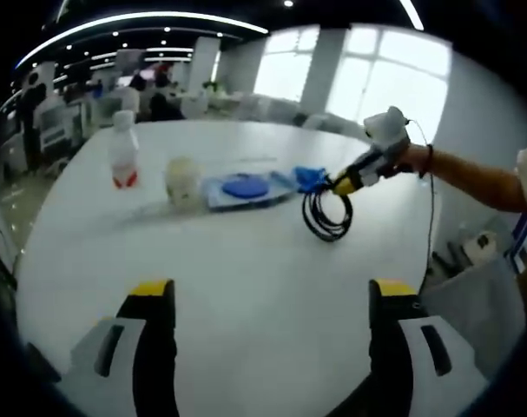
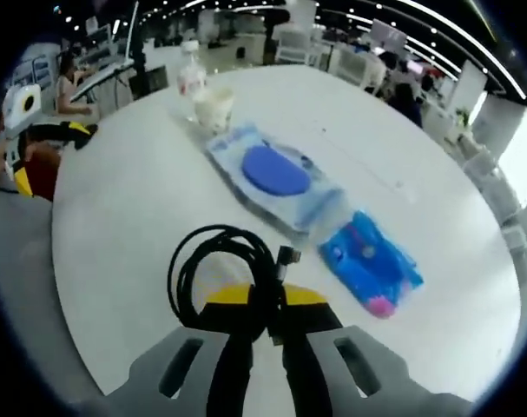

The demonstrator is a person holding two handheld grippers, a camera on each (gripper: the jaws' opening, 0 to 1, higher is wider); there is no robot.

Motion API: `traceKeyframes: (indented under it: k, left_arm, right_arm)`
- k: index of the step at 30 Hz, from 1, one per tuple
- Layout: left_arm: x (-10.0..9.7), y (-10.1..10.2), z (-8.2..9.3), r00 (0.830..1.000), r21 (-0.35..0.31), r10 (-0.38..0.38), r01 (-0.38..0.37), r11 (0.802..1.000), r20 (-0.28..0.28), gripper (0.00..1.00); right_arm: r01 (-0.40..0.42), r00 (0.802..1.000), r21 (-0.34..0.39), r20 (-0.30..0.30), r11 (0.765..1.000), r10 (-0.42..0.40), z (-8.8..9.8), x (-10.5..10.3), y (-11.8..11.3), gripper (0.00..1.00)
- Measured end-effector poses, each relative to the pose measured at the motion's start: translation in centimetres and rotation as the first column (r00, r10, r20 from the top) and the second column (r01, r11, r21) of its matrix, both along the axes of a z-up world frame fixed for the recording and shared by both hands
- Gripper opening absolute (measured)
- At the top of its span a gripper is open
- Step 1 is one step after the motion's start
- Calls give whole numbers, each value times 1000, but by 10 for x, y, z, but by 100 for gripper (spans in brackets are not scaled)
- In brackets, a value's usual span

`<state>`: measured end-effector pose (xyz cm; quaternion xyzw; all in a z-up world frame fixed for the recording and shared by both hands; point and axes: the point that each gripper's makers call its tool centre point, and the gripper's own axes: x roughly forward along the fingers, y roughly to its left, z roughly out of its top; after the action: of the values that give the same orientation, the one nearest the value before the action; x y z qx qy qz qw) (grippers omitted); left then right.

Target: Arrange the tabletop items into an orderly group along one side of the table until the central work area is clear of visible clutter.

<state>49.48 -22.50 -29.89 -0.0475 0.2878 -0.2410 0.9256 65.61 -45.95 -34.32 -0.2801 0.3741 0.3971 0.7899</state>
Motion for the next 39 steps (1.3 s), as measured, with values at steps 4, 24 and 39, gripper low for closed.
traceKeyframes:
  k: [4, 24, 39]
  left_arm:
    - [-1, -1, -2, 1000, 1, -3, 3, 1000, -8, 88]
    - [-3, -5, -7, 999, 16, -22, 22, 1000, -28, 87]
    - [-2, -2, -9, 999, 21, -13, 14, 1000, -36, 87]
  right_arm:
    - [-4, 1000, -31, -4, 1000, 4, -9, 6, -3, 10]
    - [-9, 1000, -124, -5, 992, 8, -43, 28, -9, 12]
    - [24, 1000, -128, -6, 992, -25, -56, 31, -17, 13]
